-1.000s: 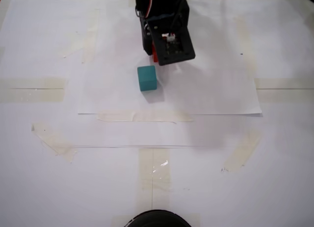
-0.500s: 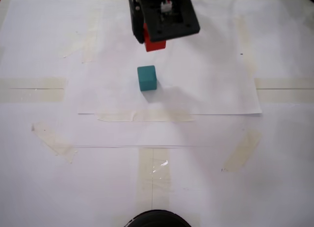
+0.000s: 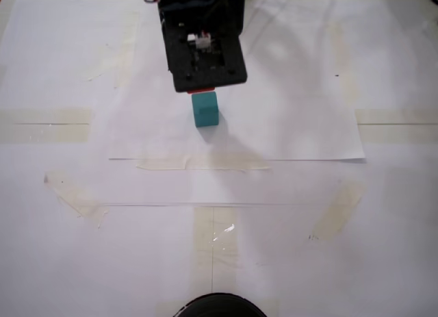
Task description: Put the red cube on the top of the blue cube.
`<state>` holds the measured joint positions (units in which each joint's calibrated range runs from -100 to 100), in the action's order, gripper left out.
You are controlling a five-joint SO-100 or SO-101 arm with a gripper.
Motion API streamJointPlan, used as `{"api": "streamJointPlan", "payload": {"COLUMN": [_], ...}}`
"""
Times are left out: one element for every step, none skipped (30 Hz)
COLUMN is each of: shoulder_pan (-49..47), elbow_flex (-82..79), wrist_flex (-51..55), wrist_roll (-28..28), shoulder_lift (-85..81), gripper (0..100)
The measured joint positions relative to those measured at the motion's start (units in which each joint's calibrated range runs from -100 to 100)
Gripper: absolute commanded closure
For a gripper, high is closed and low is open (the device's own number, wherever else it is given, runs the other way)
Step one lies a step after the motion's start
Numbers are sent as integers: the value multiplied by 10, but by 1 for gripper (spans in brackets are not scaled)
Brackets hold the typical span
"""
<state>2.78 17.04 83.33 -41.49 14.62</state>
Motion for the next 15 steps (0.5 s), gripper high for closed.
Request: {"api": "streamJointPlan", "payload": {"shoulder_pan": [0,0,0,0,0,0,0,0,0,0,0,0,0,-1,-1], "elbow_flex": [0,0,0,0,0,0,0,0,0,0,0,0,0,0,0], "wrist_flex": [0,0,0,0,-1,-3,-6,-10,-12,-15,-19,-21,-23,-25,-26], "wrist_roll": [0,0,0,0,0,0,0,0,0,0,0,0,0,0,0], "shoulder_lift": [3,5,8,10,13,15,17,20,22,26,30,33,36,38,40], "gripper": [91,91,91,91,91,91,91,91,91,91,91,91,91,91,91]}}
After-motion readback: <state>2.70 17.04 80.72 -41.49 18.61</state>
